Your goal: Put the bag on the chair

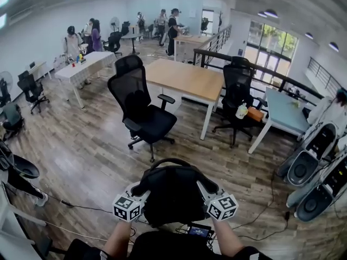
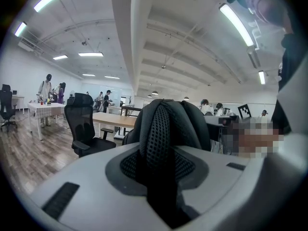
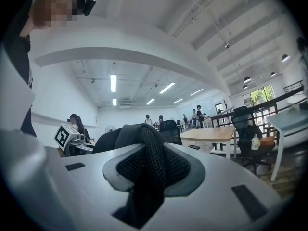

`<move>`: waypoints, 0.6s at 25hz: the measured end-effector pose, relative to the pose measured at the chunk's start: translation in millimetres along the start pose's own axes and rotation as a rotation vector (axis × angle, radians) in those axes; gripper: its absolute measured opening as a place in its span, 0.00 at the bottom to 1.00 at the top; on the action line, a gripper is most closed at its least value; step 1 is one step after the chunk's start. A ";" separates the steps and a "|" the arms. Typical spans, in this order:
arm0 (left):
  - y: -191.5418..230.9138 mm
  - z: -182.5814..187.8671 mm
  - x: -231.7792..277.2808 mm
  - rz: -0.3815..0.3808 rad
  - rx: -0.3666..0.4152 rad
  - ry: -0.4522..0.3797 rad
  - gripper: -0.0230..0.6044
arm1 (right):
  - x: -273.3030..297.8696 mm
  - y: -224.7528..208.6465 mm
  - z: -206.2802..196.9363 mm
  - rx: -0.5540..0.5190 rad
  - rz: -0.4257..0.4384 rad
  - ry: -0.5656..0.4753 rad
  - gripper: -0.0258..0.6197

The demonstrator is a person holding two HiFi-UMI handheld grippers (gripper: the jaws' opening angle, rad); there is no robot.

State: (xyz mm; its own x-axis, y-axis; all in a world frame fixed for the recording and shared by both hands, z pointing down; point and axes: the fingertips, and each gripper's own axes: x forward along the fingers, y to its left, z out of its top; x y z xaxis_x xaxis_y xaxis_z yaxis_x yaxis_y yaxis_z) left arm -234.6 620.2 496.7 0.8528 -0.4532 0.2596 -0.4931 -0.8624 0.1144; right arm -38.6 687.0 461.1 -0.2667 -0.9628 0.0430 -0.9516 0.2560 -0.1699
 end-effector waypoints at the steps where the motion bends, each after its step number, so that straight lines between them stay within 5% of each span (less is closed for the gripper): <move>1: 1.6 2.2 5.8 -0.004 -0.001 0.003 0.22 | 3.1 -5.3 1.5 0.000 -0.001 -0.001 0.22; 15: 82.6 23.4 119.7 -0.043 -0.032 0.042 0.22 | 106.0 -97.7 1.8 0.060 -0.026 0.030 0.22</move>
State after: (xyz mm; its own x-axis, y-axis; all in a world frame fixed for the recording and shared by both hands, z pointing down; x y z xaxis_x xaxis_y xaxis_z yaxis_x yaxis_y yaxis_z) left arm -169.2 489.4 514.7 0.8656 -0.4054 0.2940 -0.4621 -0.8729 0.1568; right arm 26.4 559.8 480.5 -0.2469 -0.9659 0.0778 -0.9478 0.2241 -0.2267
